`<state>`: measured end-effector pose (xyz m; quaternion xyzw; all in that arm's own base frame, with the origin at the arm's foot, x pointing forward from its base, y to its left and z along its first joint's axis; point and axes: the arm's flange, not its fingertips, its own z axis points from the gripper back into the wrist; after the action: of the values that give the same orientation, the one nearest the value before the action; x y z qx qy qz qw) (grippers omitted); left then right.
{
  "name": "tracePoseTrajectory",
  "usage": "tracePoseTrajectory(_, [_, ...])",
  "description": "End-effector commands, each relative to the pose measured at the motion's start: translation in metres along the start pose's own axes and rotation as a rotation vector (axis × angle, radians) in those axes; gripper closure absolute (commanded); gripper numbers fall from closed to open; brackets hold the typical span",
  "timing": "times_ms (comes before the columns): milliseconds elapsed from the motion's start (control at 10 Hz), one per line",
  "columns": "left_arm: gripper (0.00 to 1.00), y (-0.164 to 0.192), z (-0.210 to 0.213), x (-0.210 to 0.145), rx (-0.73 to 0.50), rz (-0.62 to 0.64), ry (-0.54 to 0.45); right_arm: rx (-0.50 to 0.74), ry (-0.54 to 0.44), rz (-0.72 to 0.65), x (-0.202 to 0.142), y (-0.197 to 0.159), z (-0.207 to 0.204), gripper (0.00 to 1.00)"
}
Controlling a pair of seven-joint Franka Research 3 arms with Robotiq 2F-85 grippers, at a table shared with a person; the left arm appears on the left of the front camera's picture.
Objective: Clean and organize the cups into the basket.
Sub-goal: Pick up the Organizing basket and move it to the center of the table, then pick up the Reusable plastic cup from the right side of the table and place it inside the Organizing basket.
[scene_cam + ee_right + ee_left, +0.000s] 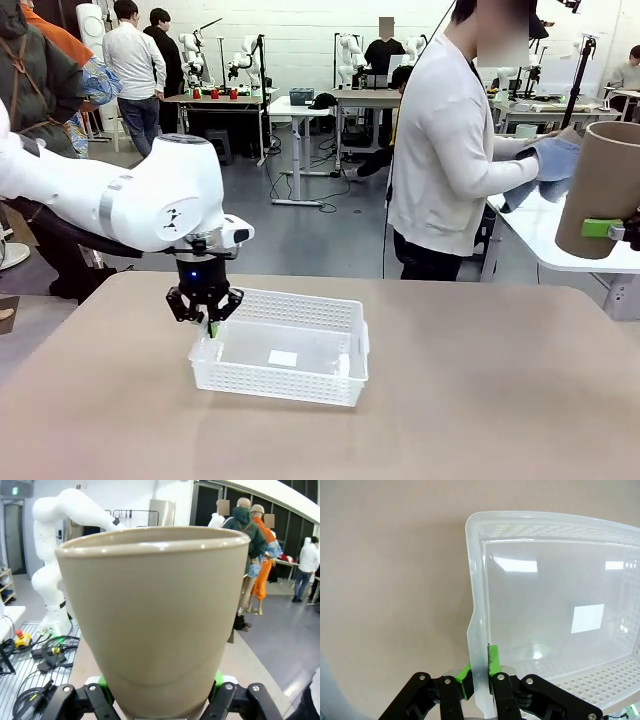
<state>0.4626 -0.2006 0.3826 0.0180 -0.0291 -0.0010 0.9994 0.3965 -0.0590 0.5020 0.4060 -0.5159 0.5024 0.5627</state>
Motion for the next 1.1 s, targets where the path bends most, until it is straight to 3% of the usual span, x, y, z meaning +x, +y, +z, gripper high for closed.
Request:
tracePoseTrajectory(0, [1.00, -0.018, 0.001, 0.001, 0.022, 0.017, 0.009, 0.007, 0.001, 0.009, -0.001, 0.001, -0.002, 0.79])
tracePoseTrajectory(200, [1.00, 0.008, 0.012, -0.001, 0.020, 0.020, 0.009, 0.007, 0.001, 0.009, -0.001, 0.001, -0.002, 0.79])
tracePoseTrajectory(300, [1.00, -0.013, 0.001, -0.002, -0.002, -0.004, 0.003, 0.007, 0.001, 0.009, -0.001, 0.001, -0.002, 0.79])
tracePoseTrajectory(600, [1.00, -0.013, 0.001, -0.002, -0.002, -0.004, 0.003, 0.007, 0.001, 0.009, -0.001, 0.001, -0.002, 0.79])
tracePoseTrajectory(700, [1.00, -0.013, 0.001, -0.002, -0.002, -0.004, 0.003, 0.004, 0.003, 0.001, 0.000, 0.000, -0.001, 0.21])
tracePoseTrajectory(1000, [1.00, -0.013, 0.001, -0.002, -0.002, -0.004, 0.003, 0.008, 0.334, 0.025, 0.065, -0.014, -0.106, 0.21])
